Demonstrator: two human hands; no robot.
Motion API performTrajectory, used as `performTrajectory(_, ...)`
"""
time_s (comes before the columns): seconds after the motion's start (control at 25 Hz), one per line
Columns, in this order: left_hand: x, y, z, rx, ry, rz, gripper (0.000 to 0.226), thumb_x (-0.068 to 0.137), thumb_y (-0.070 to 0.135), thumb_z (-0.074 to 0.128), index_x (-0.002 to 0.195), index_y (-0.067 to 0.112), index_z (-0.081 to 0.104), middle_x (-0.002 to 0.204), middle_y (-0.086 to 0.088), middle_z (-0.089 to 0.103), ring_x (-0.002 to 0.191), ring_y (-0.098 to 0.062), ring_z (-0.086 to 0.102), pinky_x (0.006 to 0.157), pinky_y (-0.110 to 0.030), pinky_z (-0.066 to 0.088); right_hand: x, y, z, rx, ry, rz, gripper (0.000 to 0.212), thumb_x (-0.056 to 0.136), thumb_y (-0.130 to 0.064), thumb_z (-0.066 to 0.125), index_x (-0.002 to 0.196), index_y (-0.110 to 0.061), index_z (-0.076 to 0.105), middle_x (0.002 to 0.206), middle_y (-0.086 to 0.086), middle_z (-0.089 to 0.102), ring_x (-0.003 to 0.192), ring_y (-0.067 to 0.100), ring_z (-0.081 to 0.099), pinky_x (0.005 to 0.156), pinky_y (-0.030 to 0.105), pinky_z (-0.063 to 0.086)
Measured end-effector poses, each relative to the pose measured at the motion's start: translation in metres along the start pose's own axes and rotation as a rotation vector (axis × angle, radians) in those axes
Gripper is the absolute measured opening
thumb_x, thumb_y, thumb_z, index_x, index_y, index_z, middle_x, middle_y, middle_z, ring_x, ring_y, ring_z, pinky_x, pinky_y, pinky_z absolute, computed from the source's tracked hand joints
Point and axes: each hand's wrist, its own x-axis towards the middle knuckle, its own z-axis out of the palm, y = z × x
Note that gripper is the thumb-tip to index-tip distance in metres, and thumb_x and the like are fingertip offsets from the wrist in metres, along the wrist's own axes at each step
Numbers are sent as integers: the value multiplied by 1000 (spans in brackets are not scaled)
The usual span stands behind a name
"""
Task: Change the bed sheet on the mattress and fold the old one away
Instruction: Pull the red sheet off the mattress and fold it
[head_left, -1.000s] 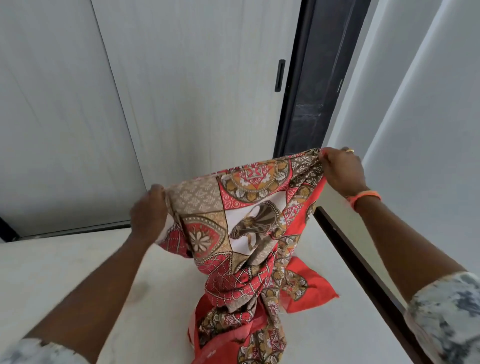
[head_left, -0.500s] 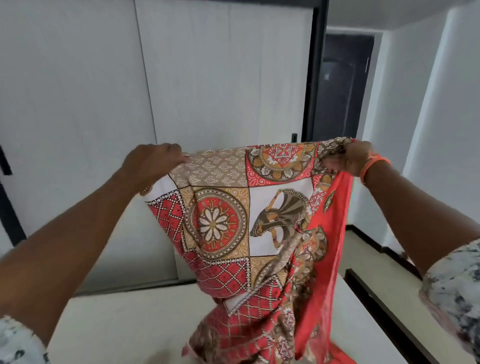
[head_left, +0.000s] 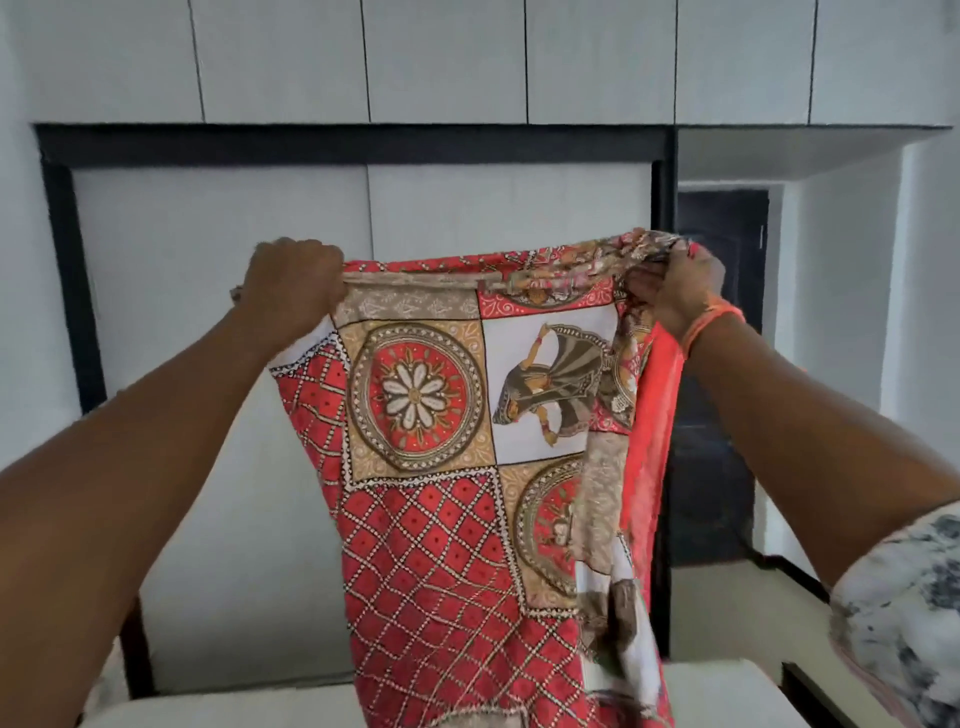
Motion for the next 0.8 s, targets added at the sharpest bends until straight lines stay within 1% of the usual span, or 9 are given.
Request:
performTrajectory(0.08, 0, -10, -8, 10, 76, -162, 19, 93, 14, 51, 104, 2, 60, 104, -21, 62, 103, -45, 53, 82, -51, 42, -11, -12, 12, 95, 50, -15, 17, 103, -16, 42, 96, -10, 56, 76, 15, 66, 60, 22, 67, 59, 40, 60)
performTrajectory(0.16, -3, -16, -13, -56, 108, -251, 14, 91, 6, 48, 101, 0, 57, 98, -24, 63, 95, -47, 57, 76, -48, 42, -26, -13, 19, 49, -15, -69, 18, 102, -20, 45, 96, -12, 60, 86, 14, 69, 76, 24, 69, 70, 43, 61)
performTrajectory(0.28, -11, -34, -25, -106, 172, -327, 12, 91, 2, 49, 87, -4, 58, 84, -30, 65, 78, -48, 62, 66, -44, 44, -35, -4, 12, -366, -145, -199, 25, 97, -32, 46, 84, -21, 64, 90, 8, 72, 84, 24, 71, 78, 46, 60)
performTrajectory(0.4, -21, -47, -43, -101, 205, -348, 20, 94, 8, 51, 80, -4, 59, 79, -28, 64, 69, -43, 61, 59, -38, 37, -46, -27, 19, -444, 181, -225, 28, 94, -19, 45, 89, -18, 73, 87, 3, 72, 79, 19, 69, 73, 32, 59)
performTrajectory(0.48, -24, -49, -65, -108, 210, -372, 25, 95, 15, 53, 74, 1, 58, 78, -26, 64, 69, -40, 61, 62, -36, 34, -52, -39, 26, -334, 242, -66, 32, 96, -6, 38, 89, -13, 69, 70, 1, 68, 62, 13, 64, 53, 23, 50)
performTrajectory(0.56, -29, -55, -85, -131, 195, -420, 37, 95, 34, 58, 77, 2, 61, 81, -24, 64, 77, -40, 62, 69, -38, 43, -60, -51, 28, -170, 97, 207, 34, 99, -4, 31, 78, -15, 54, 44, -2, 56, 36, 7, 50, 35, 18, 38)
performTrajectory(0.64, -39, -59, -104, -123, 193, -433, 51, 93, 50, 59, 83, 1, 66, 83, -24, 65, 81, -42, 63, 73, -42, 48, -69, -68, 23, -53, 8, 371, 34, 101, -8, 32, 73, -17, 47, 41, -6, 49, 31, 1, 42, 33, 13, 31)
performTrajectory(0.72, -51, -60, -128, -72, 253, -365, 60, 92, 58, 56, 80, 0, 65, 78, -24, 64, 75, -42, 63, 65, -40, 44, -84, -84, 17, -81, 18, 273, 34, 103, -12, 31, 72, -16, 45, 46, -5, 51, 32, 2, 42, 34, 14, 32)
performTrajectory(0.8, -61, -62, -160, 0, 275, -251, 65, 90, 64, 52, 75, 1, 60, 70, -22, 60, 68, -40, 62, 59, -36, 37, -109, -93, 9, -293, 55, -60, 29, 103, -14, 31, 83, -8, 52, 62, 3, 59, 41, 10, 52, 37, 22, 38)
